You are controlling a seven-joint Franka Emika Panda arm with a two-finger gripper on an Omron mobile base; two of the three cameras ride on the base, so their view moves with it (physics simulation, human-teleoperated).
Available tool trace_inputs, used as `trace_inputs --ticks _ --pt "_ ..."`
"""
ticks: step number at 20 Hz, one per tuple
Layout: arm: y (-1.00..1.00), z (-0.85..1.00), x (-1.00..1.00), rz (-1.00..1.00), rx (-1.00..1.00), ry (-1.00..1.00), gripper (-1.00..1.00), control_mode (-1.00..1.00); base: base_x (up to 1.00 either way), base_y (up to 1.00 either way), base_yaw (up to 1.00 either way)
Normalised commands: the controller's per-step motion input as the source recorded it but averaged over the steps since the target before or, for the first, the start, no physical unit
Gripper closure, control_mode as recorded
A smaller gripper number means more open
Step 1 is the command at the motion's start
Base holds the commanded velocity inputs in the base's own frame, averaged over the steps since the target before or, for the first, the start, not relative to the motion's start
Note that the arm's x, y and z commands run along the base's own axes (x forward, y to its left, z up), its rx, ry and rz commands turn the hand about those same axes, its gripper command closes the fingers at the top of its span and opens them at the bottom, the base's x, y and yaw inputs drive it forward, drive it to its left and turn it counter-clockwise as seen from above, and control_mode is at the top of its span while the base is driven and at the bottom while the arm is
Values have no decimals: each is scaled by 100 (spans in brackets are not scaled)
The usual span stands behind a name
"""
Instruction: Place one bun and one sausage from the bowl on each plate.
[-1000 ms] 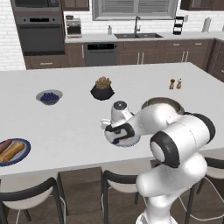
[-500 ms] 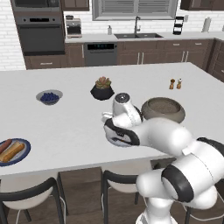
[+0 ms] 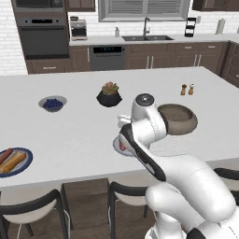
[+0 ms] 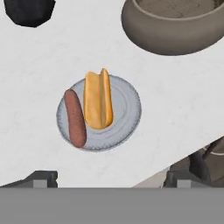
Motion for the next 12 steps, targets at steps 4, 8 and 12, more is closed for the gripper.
trace_inputs --ticks 4,8,12 --pt "-62 29 -78 1 -2 -9 -100 -100 0 0 0" --pt "-65 22 -76 3 -2 -7 -100 -100 0 0 0" --pt "-50 27 -71 4 -2 -6 -100 -100 0 0 0"
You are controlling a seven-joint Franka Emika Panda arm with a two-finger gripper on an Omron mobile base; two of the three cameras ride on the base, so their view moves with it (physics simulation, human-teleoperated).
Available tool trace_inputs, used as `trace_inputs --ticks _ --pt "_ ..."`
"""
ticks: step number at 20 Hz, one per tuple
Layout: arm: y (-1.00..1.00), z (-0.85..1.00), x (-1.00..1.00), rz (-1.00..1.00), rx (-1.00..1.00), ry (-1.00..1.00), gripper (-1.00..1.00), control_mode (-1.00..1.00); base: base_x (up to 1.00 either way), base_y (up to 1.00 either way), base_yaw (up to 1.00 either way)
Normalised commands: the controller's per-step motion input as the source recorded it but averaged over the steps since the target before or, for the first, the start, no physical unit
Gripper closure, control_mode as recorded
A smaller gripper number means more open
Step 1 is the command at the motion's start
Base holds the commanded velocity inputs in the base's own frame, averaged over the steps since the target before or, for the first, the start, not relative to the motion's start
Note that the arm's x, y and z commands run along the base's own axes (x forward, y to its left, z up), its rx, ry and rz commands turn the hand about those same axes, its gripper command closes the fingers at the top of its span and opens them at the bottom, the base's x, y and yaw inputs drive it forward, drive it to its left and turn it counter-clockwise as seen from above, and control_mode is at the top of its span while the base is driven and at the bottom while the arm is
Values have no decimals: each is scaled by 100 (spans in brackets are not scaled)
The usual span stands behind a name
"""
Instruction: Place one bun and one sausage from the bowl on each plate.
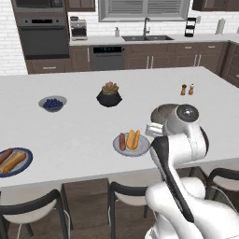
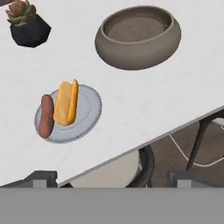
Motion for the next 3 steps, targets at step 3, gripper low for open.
trace_inputs --ticks 3 --pt "-17 59 -67 1 -2 -3 -100 -100 0 0 0"
